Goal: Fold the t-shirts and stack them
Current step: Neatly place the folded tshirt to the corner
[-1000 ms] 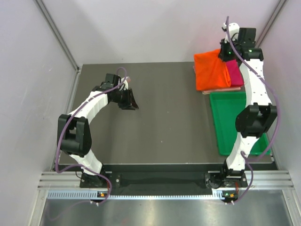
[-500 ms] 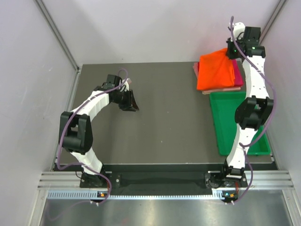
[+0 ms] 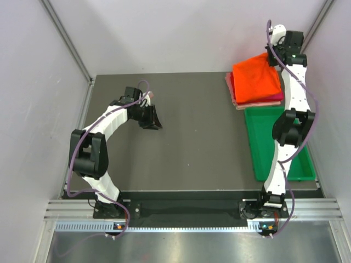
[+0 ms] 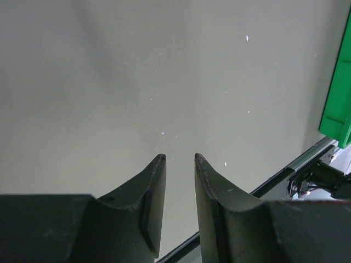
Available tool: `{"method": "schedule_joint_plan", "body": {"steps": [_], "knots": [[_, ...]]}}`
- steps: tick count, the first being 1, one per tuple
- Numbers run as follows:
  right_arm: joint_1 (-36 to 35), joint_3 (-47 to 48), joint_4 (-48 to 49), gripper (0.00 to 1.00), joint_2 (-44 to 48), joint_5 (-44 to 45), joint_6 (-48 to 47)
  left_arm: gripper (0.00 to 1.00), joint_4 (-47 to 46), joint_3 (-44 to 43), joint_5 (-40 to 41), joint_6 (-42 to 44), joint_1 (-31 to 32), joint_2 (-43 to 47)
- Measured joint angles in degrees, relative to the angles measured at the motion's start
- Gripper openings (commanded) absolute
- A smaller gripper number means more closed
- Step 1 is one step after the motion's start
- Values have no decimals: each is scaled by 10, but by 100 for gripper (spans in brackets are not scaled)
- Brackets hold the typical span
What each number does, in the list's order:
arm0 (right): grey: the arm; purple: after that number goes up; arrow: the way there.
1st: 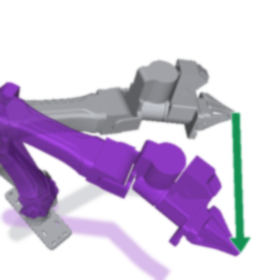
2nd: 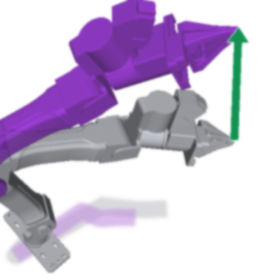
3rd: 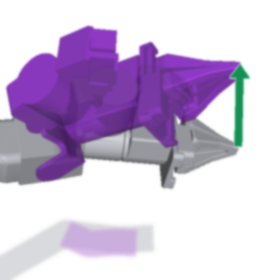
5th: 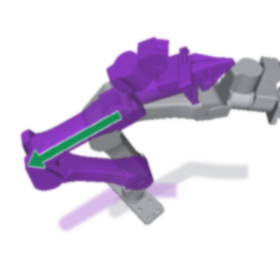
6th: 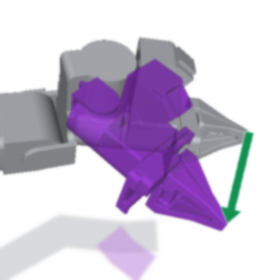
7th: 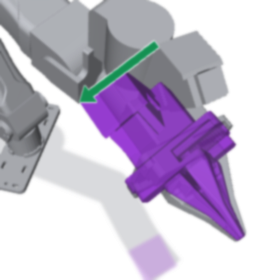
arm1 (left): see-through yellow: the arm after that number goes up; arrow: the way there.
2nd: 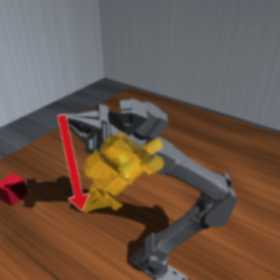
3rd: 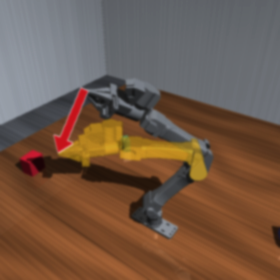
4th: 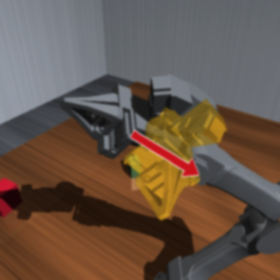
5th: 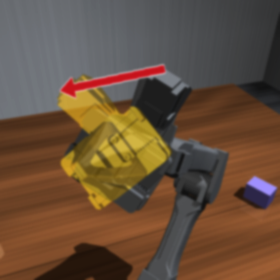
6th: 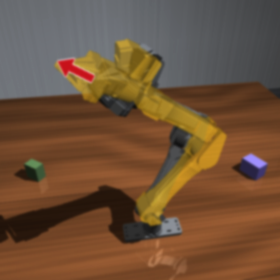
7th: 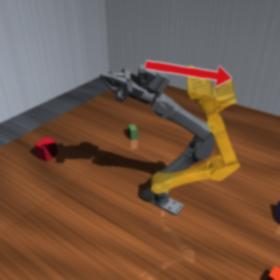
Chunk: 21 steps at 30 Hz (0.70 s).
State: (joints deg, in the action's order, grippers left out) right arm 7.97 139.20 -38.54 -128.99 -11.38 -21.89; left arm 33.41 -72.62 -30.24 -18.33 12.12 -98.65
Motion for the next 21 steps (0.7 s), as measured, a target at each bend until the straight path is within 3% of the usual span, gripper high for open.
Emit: {"method": "schedule_joint_plan", "body": {"steps": [5, 7, 8, 9, 18, 20, 21], "knots": [[1, 0, 47, 5, -40, 35, 0, 33, 0, 0, 0, 0, 0, -1], [3, 4, 70, 17, -58, 43, 1, 32, 0, 0, 0, 0, 0, -3], [4, 9, 80, 28, -68, 45, 2, 32, 0, 0, 0, 0, 0, -3], [5, 12, 92, 45, -77, 46, 3, 33, 0, 0, 0, 0, 0, -3], [9, -17, 159, 67, -69, 83, 46, 33, -1, 0, -3, -4, 1, -3], [8, -73, 155, 92, -23, 84, 80, 33, -2, 1, -4, -4, 3, -2], [8, -104, 151, 100, 5, 83, 99, 33, -4, 1, -4, -5, 4, 0]]}}
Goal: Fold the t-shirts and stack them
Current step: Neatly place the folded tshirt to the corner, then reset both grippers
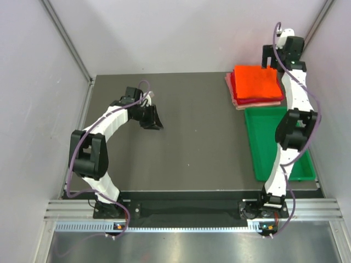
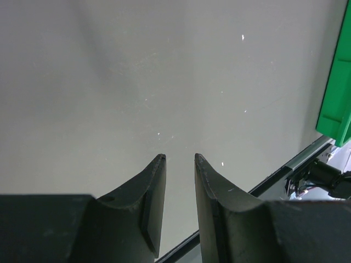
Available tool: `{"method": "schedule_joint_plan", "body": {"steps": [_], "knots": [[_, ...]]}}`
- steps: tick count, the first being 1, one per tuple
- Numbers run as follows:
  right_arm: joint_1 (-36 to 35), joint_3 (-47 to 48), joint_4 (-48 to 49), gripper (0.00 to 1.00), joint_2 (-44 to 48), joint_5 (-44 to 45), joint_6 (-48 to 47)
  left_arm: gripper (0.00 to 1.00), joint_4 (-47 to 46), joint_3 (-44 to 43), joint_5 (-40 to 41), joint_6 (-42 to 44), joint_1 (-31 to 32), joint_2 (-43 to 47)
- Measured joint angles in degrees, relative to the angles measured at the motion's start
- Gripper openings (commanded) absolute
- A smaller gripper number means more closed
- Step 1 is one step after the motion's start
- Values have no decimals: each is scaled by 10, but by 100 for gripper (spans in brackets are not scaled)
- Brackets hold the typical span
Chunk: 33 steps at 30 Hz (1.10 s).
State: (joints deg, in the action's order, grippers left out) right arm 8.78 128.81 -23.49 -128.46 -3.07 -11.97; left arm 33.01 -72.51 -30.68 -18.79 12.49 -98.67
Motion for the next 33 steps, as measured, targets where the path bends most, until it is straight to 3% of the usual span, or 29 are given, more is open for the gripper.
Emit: {"method": "schedule_joint_plan", "body": {"steps": [5, 7, 8, 9, 10, 14, 21, 26, 33], "knots": [[-23, -144, -50, 100, 188, 0, 87, 35, -16, 1, -19, -8, 2, 38], [-52, -204, -66, 100, 281, 1, 122, 45, -27, -1, -28, -8, 3, 71], [-74, -232, -76, 100, 330, 0, 139, 53, -28, -4, -30, -7, 3, 85], [-100, -261, -83, 100, 376, -2, 156, 96, -30, -7, -32, -5, 3, 102], [-123, -287, -85, 100, 417, -2, 169, 98, -33, -11, -34, -1, 3, 120], [-215, -428, -106, 100, 604, -22, 231, 98, -52, -12, -42, -8, 3, 199], [-223, -628, -138, 100, 809, -28, 326, 98, -128, 89, -60, -25, 3, 345], [-223, -675, -165, 100, 854, -16, 362, 98, -134, 147, -59, -32, 3, 391], [-223, -718, -149, 100, 868, 9, 384, 98, -129, 159, -57, -36, 3, 416]]}}
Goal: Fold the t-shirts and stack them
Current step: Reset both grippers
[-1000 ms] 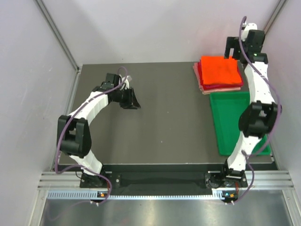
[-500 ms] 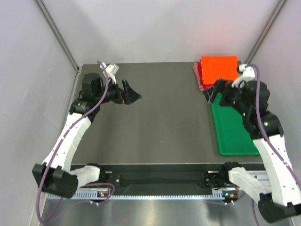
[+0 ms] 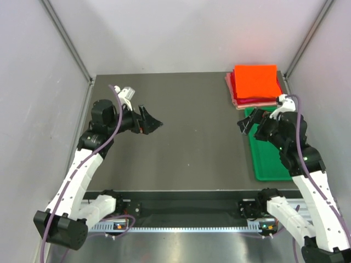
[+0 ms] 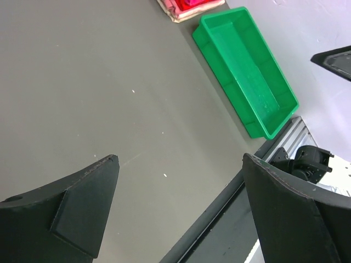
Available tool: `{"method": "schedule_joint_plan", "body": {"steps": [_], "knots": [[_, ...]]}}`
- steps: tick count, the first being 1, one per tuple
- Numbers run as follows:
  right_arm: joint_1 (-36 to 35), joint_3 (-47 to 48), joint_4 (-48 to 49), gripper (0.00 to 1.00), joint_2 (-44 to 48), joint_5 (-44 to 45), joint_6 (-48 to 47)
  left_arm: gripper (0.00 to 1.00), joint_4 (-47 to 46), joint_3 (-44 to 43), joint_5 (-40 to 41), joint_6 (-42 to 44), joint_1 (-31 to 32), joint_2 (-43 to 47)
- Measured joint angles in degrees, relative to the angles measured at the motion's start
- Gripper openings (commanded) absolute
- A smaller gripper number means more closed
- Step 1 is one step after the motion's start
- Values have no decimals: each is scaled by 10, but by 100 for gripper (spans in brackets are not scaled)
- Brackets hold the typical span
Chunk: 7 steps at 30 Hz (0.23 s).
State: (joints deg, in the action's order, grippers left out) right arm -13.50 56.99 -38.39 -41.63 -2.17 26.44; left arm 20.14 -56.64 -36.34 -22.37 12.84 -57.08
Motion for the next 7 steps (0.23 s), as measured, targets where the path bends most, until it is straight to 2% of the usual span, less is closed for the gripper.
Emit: {"method": "schedule_joint_plan", "body": {"steps": [7], "knots": [[0, -2, 9, 100, -37, -2, -3, 98, -1, 0, 4, -3, 0, 9]]}}
